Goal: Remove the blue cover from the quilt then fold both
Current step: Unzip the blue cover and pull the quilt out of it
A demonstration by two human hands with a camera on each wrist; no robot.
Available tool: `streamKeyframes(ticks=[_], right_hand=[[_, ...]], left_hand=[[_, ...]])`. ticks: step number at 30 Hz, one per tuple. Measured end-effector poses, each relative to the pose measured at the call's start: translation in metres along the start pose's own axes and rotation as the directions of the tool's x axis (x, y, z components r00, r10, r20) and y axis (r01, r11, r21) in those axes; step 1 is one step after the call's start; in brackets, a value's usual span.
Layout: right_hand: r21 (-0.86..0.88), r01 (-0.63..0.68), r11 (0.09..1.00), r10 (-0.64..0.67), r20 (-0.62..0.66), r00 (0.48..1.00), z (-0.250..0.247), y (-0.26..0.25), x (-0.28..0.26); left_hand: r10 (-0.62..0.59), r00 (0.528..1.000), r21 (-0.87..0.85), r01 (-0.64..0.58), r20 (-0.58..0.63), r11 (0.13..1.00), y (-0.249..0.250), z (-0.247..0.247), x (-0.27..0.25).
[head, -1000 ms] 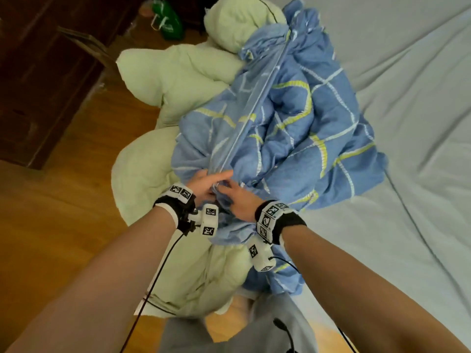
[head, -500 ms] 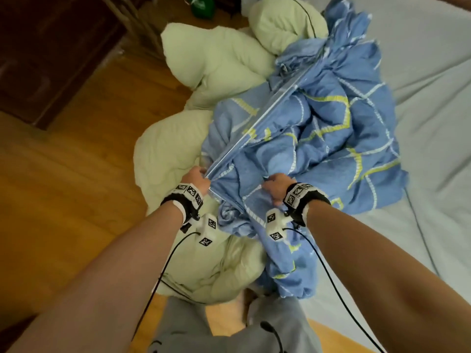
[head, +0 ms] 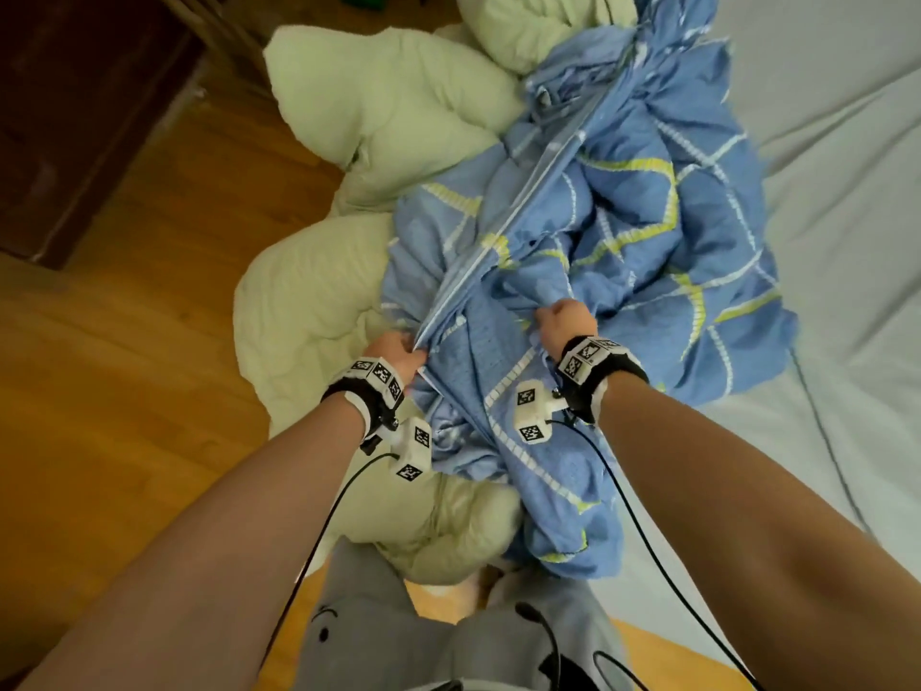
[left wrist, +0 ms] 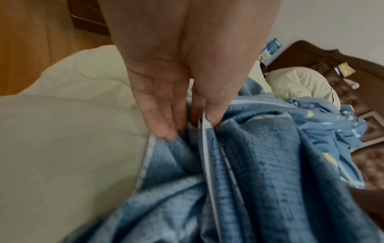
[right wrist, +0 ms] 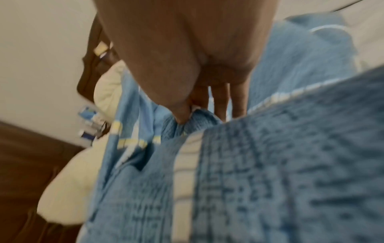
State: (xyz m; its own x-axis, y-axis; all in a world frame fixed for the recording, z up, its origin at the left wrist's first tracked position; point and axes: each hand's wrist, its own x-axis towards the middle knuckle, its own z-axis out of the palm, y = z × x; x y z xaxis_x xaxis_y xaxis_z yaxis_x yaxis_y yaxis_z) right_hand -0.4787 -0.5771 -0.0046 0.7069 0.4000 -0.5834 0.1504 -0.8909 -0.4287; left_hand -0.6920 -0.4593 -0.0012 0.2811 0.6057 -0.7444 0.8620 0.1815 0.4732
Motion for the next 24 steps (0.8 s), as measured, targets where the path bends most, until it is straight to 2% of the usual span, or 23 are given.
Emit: streamKeyframes(ticks=[3, 5, 7, 8, 10, 11, 12, 13, 15, 17, 20, 22, 24], right_hand=[[0.262, -0.118, 0.958, 0.173, -0.196, 0.965, -0.059, 0.030, -0.013], [0.398, -0.184, 0.899, 0.313, -0.290, 0.904, -0.104, 0.062, -0.025], [0.488, -0.224, 0.843, 0.435, -0.378, 0.817, -0.149, 0.101, -0.041], [0.547, -0.226, 0.806, 0.500, -0.424, 0.755, -0.170, 0.121, -0.051], [0.648, -0.183, 0.740, 0.609, -0.528, 0.592, -0.206, 0.155, -0.071], [0.666, -0.147, 0.731, 0.625, -0.567, 0.537, -0.219, 0.169, -0.078], [0.677, -0.110, 0.727, 0.628, -0.592, 0.506, -0.229, 0.180, -0.083], [0.686, -0.088, 0.722, 0.628, -0.597, 0.499, -0.235, 0.188, -0.086], [0.721, -0.092, 0.687, 0.641, -0.541, 0.545, -0.233, 0.199, -0.085], [0.755, -0.106, 0.648, 0.637, -0.460, 0.618, -0.219, 0.201, -0.079], [0.777, -0.032, 0.629, 0.539, -0.406, 0.738, -0.195, 0.185, -0.062], [0.739, -0.020, 0.674, 0.421, -0.361, 0.832, -0.181, 0.164, -0.052], [0.661, -0.049, 0.749, 0.293, -0.265, 0.919, -0.167, 0.132, -0.050]], left_hand=[[-0.016, 0.995, 0.200, 0.035, -0.098, 0.979, 0.031, 0.018, 0.010], [0.065, 0.998, 0.282, -0.055, -0.026, 0.958, 0.057, 0.035, 0.012], [0.138, 0.990, 0.314, -0.141, 0.032, 0.939, 0.087, 0.052, 0.002], [0.156, 0.986, 0.333, -0.165, 0.052, 0.928, 0.103, 0.062, -0.007], [0.192, 0.979, 0.372, -0.205, 0.073, 0.905, 0.126, 0.083, -0.019], [0.199, 0.976, 0.381, -0.219, 0.092, 0.898, 0.135, 0.094, -0.021], [0.224, 0.969, 0.368, -0.247, 0.106, 0.896, 0.143, 0.106, -0.023], [0.235, 0.963, 0.333, -0.267, 0.133, 0.904, 0.151, 0.117, -0.028], [0.245, 0.945, 0.173, -0.285, 0.217, 0.943, 0.159, 0.133, -0.044], [0.257, 0.935, 0.056, -0.279, 0.244, 0.959, 0.156, 0.143, -0.052], [0.281, 0.947, 0.026, -0.288, 0.158, 0.957, 0.137, 0.134, -0.034], [0.260, 0.963, 0.022, -0.262, 0.070, 0.965, 0.132, 0.111, -0.047], [0.184, 0.983, 0.047, -0.183, 0.002, 0.982, 0.127, 0.088, -0.059]])
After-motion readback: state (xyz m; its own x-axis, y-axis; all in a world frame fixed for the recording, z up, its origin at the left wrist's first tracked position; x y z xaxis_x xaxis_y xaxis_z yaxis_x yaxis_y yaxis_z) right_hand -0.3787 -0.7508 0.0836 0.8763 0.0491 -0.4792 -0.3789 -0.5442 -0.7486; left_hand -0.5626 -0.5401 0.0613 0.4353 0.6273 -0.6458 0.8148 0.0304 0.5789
